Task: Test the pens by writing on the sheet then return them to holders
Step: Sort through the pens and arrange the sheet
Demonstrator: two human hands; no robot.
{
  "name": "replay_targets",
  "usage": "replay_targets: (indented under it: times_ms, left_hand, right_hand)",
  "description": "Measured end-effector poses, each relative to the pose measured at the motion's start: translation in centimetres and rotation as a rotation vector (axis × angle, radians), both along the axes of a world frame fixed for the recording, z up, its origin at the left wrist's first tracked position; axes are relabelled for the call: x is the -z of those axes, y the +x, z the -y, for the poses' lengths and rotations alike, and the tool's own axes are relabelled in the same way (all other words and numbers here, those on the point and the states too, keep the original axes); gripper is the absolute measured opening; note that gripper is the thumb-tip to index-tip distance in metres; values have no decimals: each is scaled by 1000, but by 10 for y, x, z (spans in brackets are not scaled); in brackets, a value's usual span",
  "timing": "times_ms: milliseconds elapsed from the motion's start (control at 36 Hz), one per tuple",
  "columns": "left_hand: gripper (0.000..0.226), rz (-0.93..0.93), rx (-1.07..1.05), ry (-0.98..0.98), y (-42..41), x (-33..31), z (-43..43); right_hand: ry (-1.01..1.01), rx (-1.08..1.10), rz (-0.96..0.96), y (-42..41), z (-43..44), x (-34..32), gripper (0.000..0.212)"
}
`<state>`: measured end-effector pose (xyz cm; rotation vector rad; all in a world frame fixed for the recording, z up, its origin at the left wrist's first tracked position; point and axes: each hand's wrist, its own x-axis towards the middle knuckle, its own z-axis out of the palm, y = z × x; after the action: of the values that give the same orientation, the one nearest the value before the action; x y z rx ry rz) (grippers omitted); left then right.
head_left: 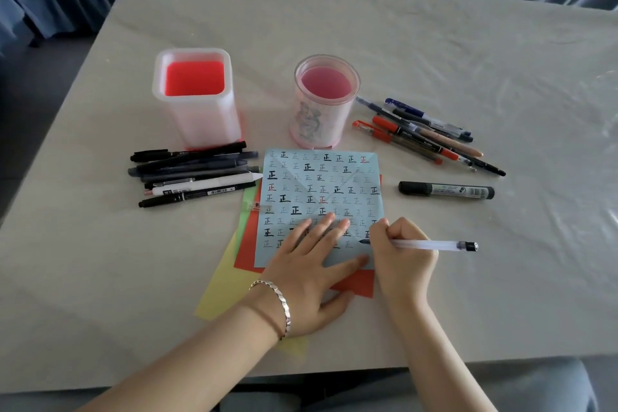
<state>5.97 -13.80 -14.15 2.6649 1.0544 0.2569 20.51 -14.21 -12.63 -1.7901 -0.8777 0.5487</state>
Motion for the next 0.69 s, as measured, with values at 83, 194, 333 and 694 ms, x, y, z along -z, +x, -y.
replay_targets:
  times_ms: [83, 194, 333, 694]
  left_hand:
    - [46, 1, -1, 5, 1, -1, 0]
    - [45, 4, 0, 0, 0, -1, 0]
    - [47, -18, 1, -4, 1, -2, -1]
    - [46, -16, -4, -1, 1, -2, -1]
  right_hand:
    - [-8, -16, 0, -1, 0, 0, 46]
    - [3, 4, 53, -1, 0, 2, 49]
    - [20, 23, 88, 1, 1, 3, 51]
    - [-6, 27, -12, 1, 2, 1, 46]
